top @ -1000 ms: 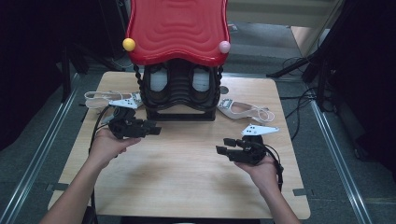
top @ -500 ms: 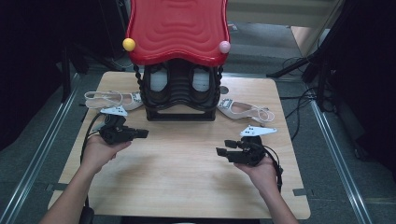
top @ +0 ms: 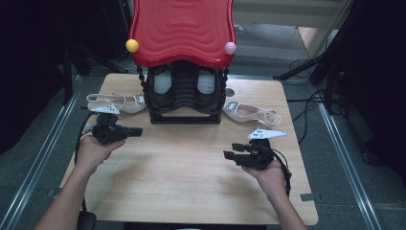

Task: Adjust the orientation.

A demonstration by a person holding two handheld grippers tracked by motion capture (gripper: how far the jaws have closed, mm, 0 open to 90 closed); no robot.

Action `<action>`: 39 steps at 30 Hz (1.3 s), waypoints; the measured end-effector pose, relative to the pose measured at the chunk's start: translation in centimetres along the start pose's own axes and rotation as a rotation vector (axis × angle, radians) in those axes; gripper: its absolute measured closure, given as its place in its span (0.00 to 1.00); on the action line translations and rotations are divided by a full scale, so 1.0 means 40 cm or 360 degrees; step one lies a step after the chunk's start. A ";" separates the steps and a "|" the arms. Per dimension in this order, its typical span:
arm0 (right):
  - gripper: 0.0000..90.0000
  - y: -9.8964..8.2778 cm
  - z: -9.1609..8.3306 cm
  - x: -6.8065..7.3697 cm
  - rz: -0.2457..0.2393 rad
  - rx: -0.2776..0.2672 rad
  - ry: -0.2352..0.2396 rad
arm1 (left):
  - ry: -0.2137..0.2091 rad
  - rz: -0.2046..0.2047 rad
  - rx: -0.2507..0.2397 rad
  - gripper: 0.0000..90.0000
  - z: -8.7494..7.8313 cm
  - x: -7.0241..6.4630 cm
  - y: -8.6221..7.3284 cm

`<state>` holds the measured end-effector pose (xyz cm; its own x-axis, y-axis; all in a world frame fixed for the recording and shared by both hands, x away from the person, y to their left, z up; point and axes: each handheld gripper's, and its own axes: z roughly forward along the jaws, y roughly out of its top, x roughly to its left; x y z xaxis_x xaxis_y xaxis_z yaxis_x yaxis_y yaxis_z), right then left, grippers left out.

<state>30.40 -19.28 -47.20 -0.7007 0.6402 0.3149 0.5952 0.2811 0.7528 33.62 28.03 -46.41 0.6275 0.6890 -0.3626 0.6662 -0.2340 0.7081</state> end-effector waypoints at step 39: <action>0.55 -0.007 0.021 0.007 0.0013 0.0054 0.0001 | 0.0329 -0.0292 -0.0080 1.00 -0.101 0.296 0.118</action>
<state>30.36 -18.58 -47.79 -0.6958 0.6424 0.3213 0.6141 0.3000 0.7299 42.58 37.85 -44.90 0.3992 0.8432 -0.3602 0.7371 -0.0615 0.6730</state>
